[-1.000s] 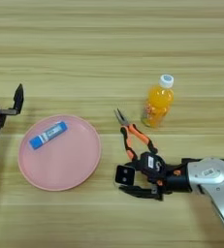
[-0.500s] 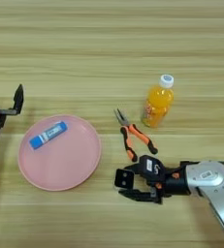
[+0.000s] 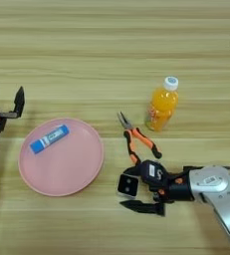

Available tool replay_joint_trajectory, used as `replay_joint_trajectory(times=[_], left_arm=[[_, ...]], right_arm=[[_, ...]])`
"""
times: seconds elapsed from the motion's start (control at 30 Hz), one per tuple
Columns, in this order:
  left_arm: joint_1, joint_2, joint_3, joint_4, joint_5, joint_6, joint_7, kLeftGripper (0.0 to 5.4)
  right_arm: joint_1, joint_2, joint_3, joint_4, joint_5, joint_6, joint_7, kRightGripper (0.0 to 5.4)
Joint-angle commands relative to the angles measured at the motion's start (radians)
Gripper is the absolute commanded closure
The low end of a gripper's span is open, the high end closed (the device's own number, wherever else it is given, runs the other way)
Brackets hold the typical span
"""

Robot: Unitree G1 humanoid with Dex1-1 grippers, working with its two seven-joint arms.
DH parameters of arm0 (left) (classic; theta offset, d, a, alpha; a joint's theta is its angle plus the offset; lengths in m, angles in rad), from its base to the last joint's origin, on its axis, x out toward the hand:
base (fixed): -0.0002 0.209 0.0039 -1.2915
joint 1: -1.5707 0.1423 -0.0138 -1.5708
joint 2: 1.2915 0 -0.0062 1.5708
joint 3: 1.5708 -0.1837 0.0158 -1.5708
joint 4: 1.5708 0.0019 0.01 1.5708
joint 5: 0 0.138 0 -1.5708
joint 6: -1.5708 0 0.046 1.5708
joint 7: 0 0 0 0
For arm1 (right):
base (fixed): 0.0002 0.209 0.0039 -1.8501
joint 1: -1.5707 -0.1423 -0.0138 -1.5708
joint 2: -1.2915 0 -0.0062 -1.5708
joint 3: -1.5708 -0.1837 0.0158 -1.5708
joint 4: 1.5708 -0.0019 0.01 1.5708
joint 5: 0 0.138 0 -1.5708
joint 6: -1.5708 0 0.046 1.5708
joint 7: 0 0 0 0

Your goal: Move the objects on the table

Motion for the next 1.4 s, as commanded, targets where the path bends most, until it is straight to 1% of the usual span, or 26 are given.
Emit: replay_joint_trajectory(times=[0.03,0.17,0.23,0.37,0.5,0.6,0.83,1.07,1.2,1.23,1.4], left_arm=[[-0.011,0.008,-0.001,0.007,0.010,-0.009,-0.002,0.00],[-0.011,0.008,-0.001,0.008,0.011,-0.010,-0.002,0.00],[-0.011,0.009,-0.001,0.009,0.010,-0.011,-0.003,0.00],[-0.011,0.009,-0.002,0.011,0.011,-0.012,-0.003,0.00],[-0.012,0.009,-0.002,0.013,0.011,-0.013,-0.003,0.00],[-0.012,0.009,-0.002,0.013,0.011,-0.014,-0.003,0.00],[-0.012,0.009,-0.002,0.013,0.011,-0.014,-0.003,0.00],[-0.014,0.008,-0.002,0.016,0.011,-0.016,-0.003,0.00],[-0.013,0.009,-0.003,0.013,0.011,-0.015,-0.003,0.00],[-0.013,0.009,-0.003,0.013,0.011,-0.015,-0.004,0.00],[-0.013,0.008,-0.003,0.013,0.011,-0.016,-0.003,0.00]], right_arm=[[-0.017,0.009,-0.028,-0.029,0.029,-0.001,-0.012,0.77],[-0.024,0.017,-0.058,-0.070,0.080,0.012,-0.019,0.22],[-0.028,0.024,-0.074,-0.092,0.104,0.020,-0.025,0.03],[-0.035,0.035,-0.103,-0.130,0.134,0.021,-0.045,0.03],[-0.043,0.047,-0.137,-0.190,0.186,0.037,-0.070,0.03],[-0.061,0.062,-0.171,-0.240,0.220,0.051,-0.112,0.03],[-0.084,0.077,-0.229,-0.341,0.289,0.092,-0.183,0.03],[-0.139,0.118,-0.290,-0.371,0.344,0.131,-0.282,0.03],[-0.184,0.167,-0.330,-0.358,0.356,0.123,-0.367,0.03],[-0.204,0.184,-0.347,-0.351,0.361,0.123,-0.400,0.03],[-0.277,0.243,-0.398,-0.323,0.352,0.106,-0.524,0.03]])
